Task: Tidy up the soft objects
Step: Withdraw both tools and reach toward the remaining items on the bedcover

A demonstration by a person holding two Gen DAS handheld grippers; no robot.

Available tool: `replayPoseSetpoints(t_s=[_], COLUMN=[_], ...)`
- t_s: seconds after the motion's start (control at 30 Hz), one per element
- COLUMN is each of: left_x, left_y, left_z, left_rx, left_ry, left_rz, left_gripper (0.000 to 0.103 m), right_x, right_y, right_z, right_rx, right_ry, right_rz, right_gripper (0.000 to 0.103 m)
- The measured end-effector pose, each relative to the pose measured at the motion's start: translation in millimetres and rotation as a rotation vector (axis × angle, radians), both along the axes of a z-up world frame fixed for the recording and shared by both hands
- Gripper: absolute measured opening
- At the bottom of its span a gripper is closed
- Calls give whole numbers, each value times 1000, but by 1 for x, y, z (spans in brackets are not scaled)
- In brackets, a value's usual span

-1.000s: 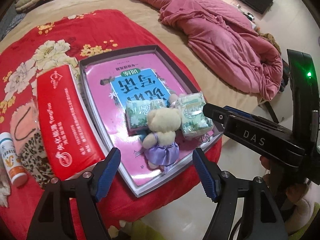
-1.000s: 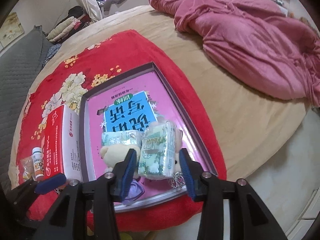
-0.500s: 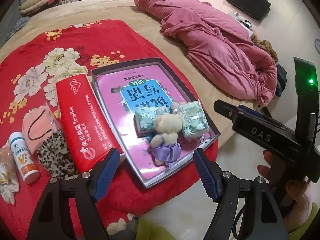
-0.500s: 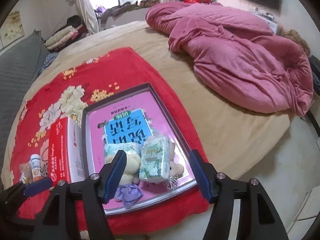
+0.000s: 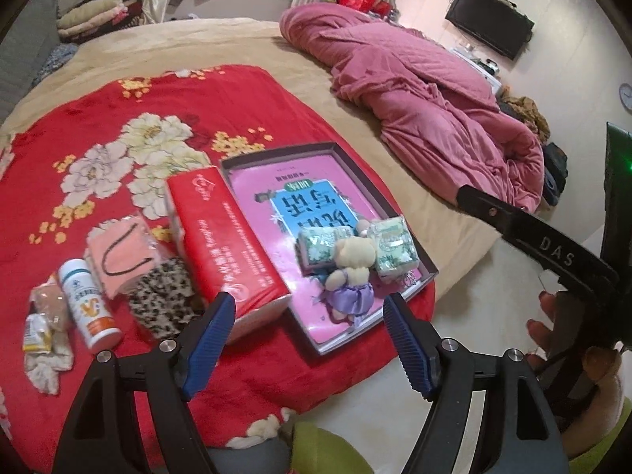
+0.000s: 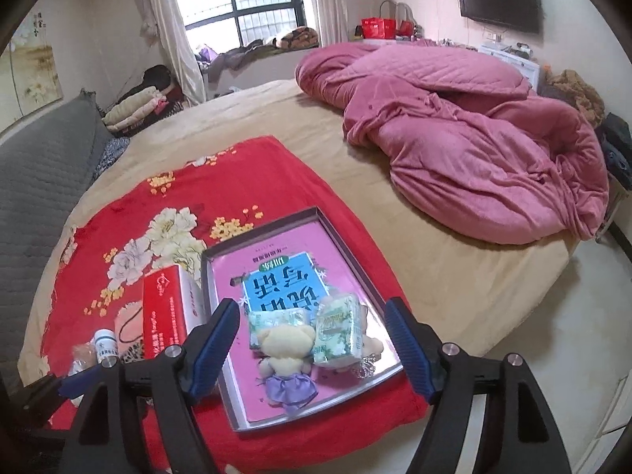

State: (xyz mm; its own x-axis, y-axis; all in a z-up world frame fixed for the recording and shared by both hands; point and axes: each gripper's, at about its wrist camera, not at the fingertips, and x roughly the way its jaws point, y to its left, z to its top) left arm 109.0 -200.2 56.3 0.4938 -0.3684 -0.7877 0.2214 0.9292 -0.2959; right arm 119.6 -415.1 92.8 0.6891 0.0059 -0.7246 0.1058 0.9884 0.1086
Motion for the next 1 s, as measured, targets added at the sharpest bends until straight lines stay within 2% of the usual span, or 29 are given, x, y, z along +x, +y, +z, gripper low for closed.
replayPoseSetpoints(t_s=[0.2, 0.33, 0.57, 0.73, 1.0], left_x=[-10, -15, -19, -25, -42], left_y=[28, 59, 127, 176, 224], left_z=[9, 18, 30, 34, 30], left_rx=[-8, -16, 11, -11, -10], left_ry=[-7, -20, -31, -32, -34], left_rz=[38, 84, 209, 296, 402], left_gripper=[78, 79, 79, 79, 79], right_x=[-11, -17, -21, -22, -22], right_y=[11, 26, 54, 73, 104], right_z=[17, 28, 42, 47, 52], right_rx=[5, -53, -97, -124, -130], right_ry=[-33, -53, -79, -92, -104], right_rz=[6, 18, 62, 86, 151], right_gripper=[76, 76, 76, 76, 77])
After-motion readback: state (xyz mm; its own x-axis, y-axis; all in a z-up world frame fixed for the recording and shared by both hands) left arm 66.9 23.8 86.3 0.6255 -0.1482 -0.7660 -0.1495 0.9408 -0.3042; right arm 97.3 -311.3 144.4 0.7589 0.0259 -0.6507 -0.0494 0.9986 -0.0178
